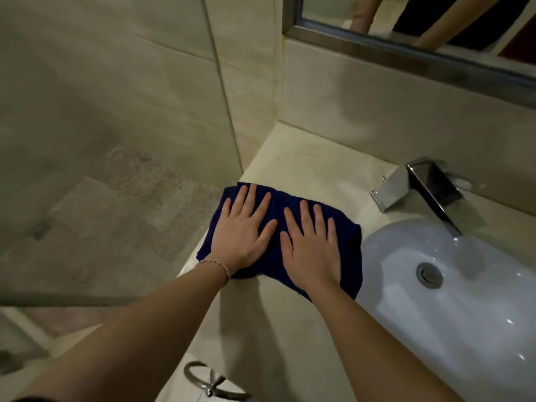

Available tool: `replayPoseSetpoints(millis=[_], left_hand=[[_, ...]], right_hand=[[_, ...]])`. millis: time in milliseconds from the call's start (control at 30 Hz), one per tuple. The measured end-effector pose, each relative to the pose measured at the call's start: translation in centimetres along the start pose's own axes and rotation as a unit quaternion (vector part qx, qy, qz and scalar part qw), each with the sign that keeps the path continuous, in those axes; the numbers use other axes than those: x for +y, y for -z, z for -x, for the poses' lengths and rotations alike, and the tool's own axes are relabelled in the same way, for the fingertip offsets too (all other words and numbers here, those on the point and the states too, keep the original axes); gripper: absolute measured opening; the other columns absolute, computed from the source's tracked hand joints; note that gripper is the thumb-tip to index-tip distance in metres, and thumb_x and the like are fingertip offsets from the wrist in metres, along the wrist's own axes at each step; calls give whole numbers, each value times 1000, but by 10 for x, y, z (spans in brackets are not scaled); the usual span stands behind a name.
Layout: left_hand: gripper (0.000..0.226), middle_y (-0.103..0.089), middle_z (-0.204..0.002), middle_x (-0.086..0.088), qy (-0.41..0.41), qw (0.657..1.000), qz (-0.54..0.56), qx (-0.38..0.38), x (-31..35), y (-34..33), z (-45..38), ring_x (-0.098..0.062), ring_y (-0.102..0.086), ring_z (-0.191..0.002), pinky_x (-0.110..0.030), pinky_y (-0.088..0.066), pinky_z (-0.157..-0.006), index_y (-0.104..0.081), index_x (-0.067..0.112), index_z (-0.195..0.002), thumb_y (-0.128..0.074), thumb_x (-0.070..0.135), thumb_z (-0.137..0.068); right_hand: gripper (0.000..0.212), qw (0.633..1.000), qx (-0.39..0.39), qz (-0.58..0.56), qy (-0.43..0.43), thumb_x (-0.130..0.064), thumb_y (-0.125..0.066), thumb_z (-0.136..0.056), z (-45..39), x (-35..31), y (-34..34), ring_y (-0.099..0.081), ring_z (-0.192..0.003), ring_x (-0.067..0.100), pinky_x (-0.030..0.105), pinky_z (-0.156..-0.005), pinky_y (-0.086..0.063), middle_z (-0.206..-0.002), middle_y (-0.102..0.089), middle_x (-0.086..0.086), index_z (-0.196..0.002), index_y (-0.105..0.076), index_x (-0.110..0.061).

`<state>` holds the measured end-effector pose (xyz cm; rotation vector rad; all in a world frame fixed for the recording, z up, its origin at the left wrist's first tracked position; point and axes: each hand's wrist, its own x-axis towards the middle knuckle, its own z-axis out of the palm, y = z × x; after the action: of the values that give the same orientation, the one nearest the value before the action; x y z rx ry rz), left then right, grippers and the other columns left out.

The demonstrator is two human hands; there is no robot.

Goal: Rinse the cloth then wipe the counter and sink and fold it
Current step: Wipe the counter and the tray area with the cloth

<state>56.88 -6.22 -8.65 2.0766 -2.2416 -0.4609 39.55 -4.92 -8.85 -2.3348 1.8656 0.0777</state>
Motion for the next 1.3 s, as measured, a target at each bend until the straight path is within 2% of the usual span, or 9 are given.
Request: replayPoseSetpoints(millis=[367, 500, 667, 833, 967, 1300], left_hand=[[71, 10, -170, 1, 22, 999, -3, 23, 12, -31, 115, -16, 16, -156, -42, 5, -126, -1, 34, -163, -7, 65, -99], [70, 17, -169, 3, 29, 999, -17, 13, 22, -38, 145, -15, 21, -154, -39, 11, -124, 7, 36, -161, -4, 65, -98], [68, 19, -168, 4, 32, 999, -19, 10, 31, -47, 177, -15, 23, -154, -39, 13, -123, 8, 37, -160, -3, 65, -99], [70, 7, -170, 1, 26, 999, -12, 33, 32, -50, 182, -17, 13, -156, -44, 4, -125, -5, 33, -163, -10, 63, -100], [70, 8, -170, 0, 17, 999, -13, 29, 28, -51, 180, -19, 13, -156, -47, 1, -126, -4, 32, -163, -11, 63, -100], [70, 11, -170, 1, -10, 1000, -4, 12, 20, -41, 158, -18, 17, -156, -48, 4, -126, -1, 35, -163, -12, 63, -100]], right_hand=[[61, 997, -16, -17, 76, -50, -6, -103, 111, -2, -13, -5, -155, 28, 50, -125, -6, -169, -9, 4, -160, -11, -28], [60, 997, -5, -19, 71, -50, -16, -105, 144, -3, -23, -11, -155, 28, 51, -124, -10, -168, -15, 4, -160, -18, -27], [59, 998, 1, -14, 65, -49, -19, -105, 178, -5, -30, -17, -154, 29, 51, -122, -10, -166, -21, 6, -159, -23, -25], [60, 998, -1, -15, 61, -49, -17, -105, 188, -8, -29, -16, -154, 29, 50, -123, -8, -166, -20, 6, -159, -23, -25], [60, 998, -3, -16, 59, -49, -16, -105, 186, -8, -30, -14, -154, 29, 52, -124, -11, -167, -18, 6, -160, -20, -26], [60, 998, -8, -29, 47, -51, -18, -104, 169, -11, -28, -12, -155, 29, 55, -122, -16, -167, -16, 5, -159, -18, -29]])
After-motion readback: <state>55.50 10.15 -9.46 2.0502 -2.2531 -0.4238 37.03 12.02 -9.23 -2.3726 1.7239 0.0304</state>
